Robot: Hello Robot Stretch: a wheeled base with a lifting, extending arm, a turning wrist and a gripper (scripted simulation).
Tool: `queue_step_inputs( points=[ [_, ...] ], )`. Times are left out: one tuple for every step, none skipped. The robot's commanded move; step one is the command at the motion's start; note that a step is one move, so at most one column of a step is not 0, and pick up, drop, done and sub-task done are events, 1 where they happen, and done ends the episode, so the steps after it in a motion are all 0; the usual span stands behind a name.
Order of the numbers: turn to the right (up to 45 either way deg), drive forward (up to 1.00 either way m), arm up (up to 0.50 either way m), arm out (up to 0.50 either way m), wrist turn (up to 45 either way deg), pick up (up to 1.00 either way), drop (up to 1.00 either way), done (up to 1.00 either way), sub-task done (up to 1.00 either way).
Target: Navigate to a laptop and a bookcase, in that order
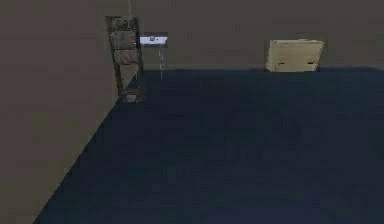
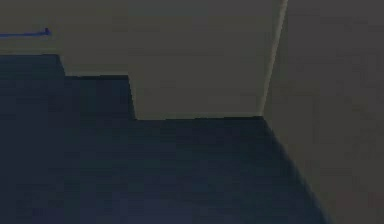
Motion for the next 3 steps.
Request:
queue_step_inputs(
  points=[
    [0.0, 1.00, 0.00, 0.00, 0.0, 0.00, 0.00, 0.00, 0.00],
    [0.0, 1.00, 0.00, 0.00, 0.0, 0.00, 0.00, 0.00, 0.00],
    [0.0, 0.90, 0.00, 0.00, 0.0, 0.00, 0.00, 0.00, 0.00]
  ],
)
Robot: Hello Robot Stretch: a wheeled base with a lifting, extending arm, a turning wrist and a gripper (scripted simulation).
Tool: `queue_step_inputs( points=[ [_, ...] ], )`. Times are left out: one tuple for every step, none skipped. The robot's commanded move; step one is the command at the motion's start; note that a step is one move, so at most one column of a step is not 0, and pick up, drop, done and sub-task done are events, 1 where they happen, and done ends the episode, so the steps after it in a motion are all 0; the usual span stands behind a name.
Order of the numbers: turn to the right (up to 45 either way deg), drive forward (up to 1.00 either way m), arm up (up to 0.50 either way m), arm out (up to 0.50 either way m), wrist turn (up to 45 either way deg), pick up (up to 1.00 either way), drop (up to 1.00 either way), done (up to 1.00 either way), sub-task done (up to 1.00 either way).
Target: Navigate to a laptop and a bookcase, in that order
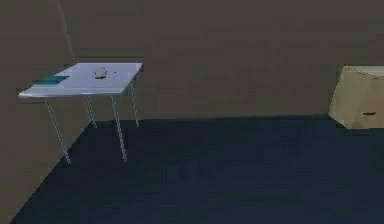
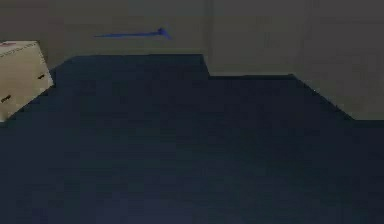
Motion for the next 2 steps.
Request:
queue_step_inputs(
  points=[
    [-45.0, 0.00, 0.00, 0.00, 0.0, 0.00, 0.00, 0.00, 0.00],
    [-18.0, 0.00, 0.00, 0.00, 0.0, 0.00, 0.00, 0.00, 0.00]
  ],
)
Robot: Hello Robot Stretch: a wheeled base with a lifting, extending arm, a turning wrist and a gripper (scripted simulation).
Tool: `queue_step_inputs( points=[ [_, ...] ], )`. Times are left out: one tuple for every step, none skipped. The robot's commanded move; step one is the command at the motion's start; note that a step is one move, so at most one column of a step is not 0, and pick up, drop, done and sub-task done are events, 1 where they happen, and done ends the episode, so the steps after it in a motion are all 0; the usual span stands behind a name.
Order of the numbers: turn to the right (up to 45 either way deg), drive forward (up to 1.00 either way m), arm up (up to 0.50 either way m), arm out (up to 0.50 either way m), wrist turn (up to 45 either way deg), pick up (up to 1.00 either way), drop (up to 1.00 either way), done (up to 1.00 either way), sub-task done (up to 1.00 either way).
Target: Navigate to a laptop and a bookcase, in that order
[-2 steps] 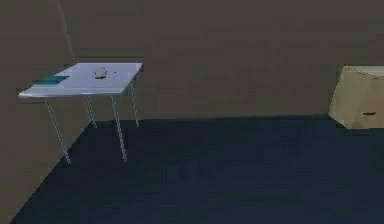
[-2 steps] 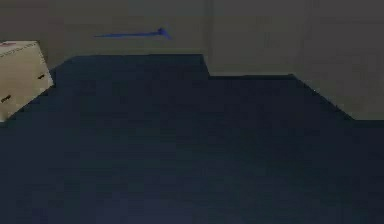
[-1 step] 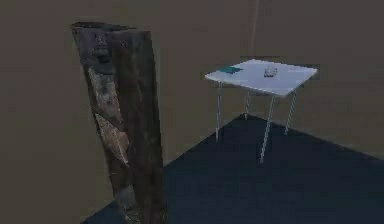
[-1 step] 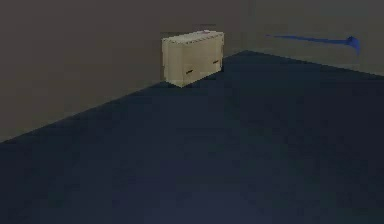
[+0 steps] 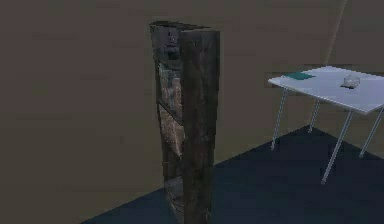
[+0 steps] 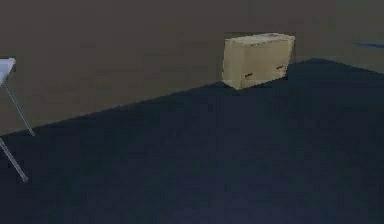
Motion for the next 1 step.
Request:
queue_step_inputs(
  points=[
    [0.0, 0.00, 0.00, 0.00, 0.0, 0.00, 0.00, 1.00, 0.00]
  ],
)
